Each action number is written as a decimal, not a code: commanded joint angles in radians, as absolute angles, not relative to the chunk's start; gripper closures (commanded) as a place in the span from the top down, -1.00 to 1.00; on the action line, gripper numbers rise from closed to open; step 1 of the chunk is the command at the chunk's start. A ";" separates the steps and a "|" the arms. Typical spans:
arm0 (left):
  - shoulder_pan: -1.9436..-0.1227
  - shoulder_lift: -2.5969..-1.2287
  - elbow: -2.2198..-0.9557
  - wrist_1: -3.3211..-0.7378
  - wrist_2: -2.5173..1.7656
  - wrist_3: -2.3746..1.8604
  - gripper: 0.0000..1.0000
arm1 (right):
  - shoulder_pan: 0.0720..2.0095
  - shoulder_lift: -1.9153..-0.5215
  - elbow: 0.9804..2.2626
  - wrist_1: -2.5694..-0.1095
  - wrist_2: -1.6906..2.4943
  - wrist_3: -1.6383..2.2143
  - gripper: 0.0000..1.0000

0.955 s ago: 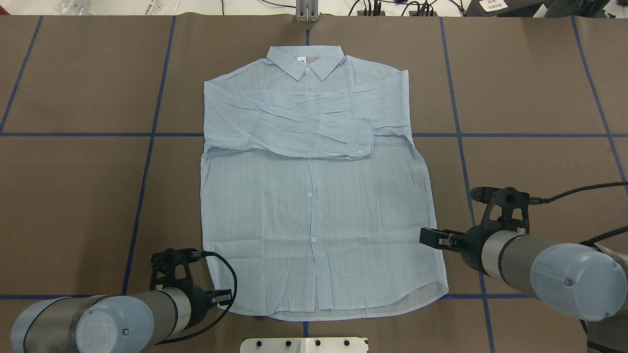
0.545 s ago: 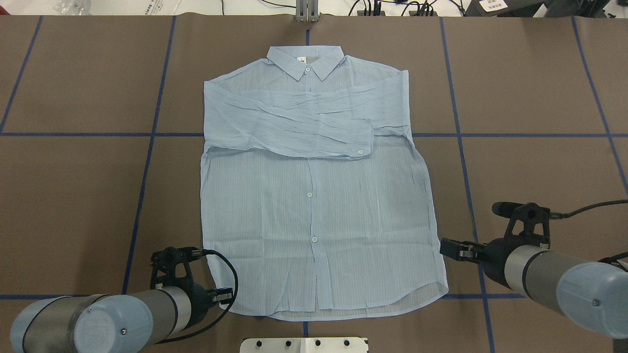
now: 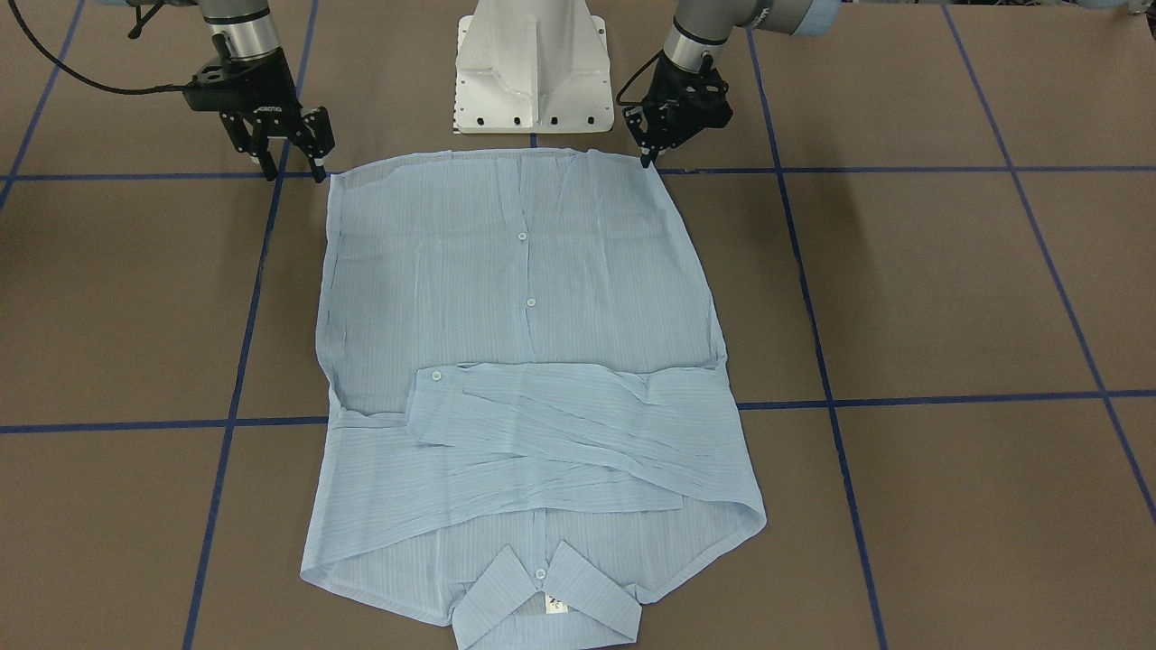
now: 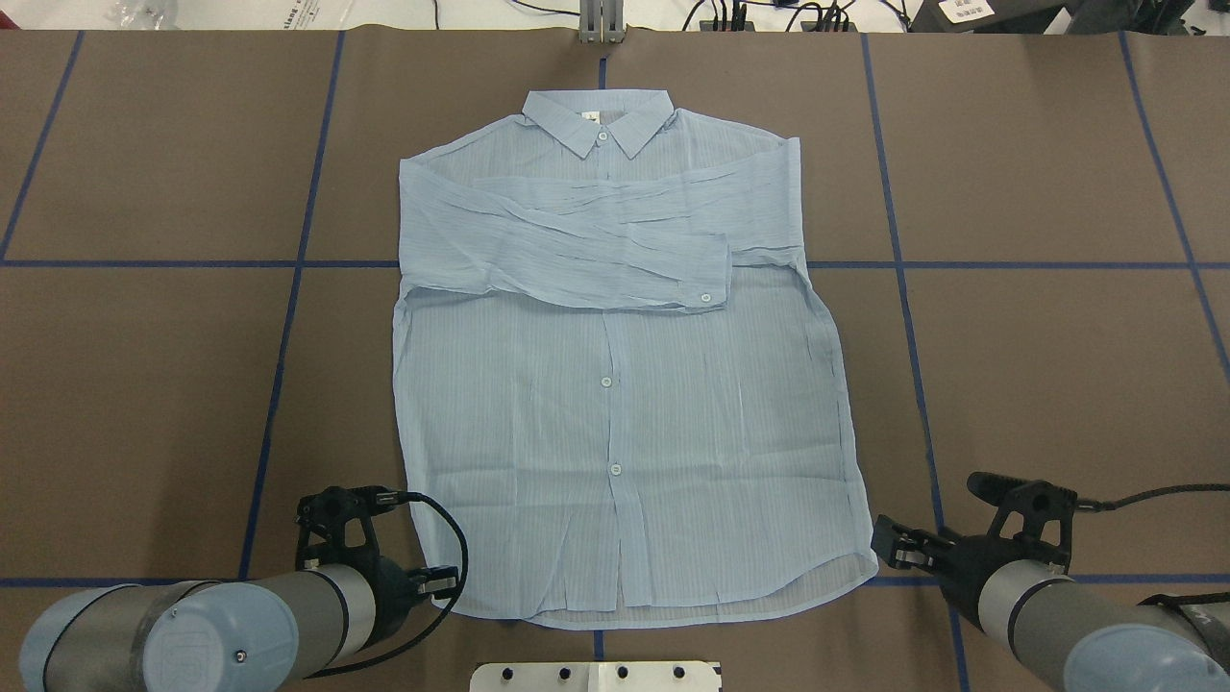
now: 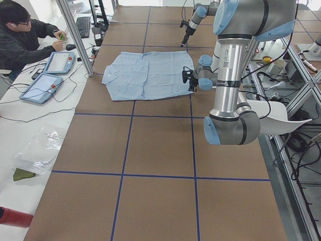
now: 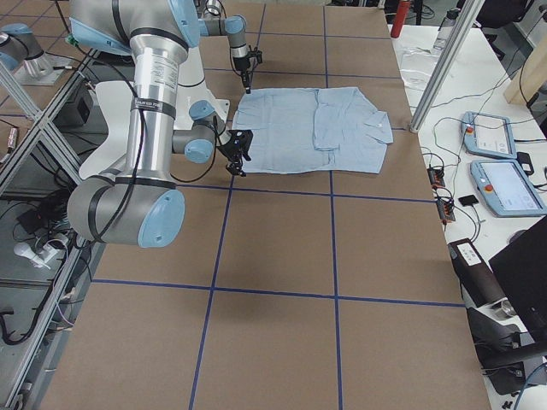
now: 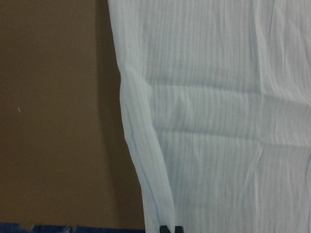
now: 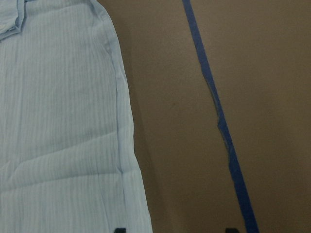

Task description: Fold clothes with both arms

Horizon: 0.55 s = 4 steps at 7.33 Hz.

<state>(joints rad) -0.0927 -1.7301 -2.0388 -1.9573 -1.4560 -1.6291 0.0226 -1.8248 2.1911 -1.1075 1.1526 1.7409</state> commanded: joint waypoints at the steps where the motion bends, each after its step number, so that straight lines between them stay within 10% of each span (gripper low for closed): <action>1: -0.091 -1.730 -2.040 -1.957 -1.454 -1.629 -1.00 | -0.017 -1.810 2.174 -1.112 1.115 1.753 0.30; 4: -0.094 -1.732 -2.039 -1.957 -1.456 -1.629 -1.00 | -0.017 -1.715 2.083 -1.117 1.114 1.752 0.22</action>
